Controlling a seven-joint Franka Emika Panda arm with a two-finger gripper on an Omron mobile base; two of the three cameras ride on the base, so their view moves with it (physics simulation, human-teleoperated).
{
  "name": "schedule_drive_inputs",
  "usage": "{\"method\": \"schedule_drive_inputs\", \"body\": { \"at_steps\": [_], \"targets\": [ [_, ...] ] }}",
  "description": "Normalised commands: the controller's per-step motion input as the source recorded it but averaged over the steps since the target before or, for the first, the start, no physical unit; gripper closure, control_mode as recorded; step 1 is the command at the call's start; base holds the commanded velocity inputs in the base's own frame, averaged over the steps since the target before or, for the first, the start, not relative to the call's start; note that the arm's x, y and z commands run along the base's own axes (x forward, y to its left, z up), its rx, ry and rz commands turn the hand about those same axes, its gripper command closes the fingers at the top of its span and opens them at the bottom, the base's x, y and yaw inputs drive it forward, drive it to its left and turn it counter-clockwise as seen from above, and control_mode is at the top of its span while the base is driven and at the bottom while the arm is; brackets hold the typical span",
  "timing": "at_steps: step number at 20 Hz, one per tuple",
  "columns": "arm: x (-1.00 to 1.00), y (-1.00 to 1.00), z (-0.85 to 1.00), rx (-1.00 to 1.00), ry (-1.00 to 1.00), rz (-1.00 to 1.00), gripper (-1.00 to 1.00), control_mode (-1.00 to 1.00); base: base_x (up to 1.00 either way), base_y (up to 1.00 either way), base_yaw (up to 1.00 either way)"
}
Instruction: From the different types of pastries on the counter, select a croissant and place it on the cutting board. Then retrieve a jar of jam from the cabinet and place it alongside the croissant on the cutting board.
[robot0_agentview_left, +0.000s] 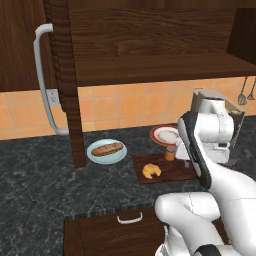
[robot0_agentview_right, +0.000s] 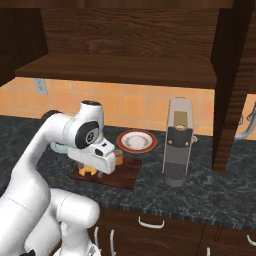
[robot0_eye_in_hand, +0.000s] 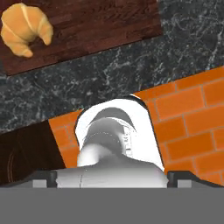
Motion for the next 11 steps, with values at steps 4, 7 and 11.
{"method": "schedule_drive_inputs", "body": {
  "at_steps": [4, 7, 11],
  "targets": [
    [-0.93, 0.03, 0.10, -0.27, -0.99, 0.00, -1.00, -1.00, 0.00, 0.00, 0.00],
    [-0.85, 0.00, 0.00, -0.23, -1.00, 0.00, -1.00, -1.00, 0.00, 0.00, 0.00],
    [-0.85, 0.00, 0.00, -0.25, -1.00, 0.00, -1.00, -1.00, 0.00, 0.00, 0.00]
  ]
}}
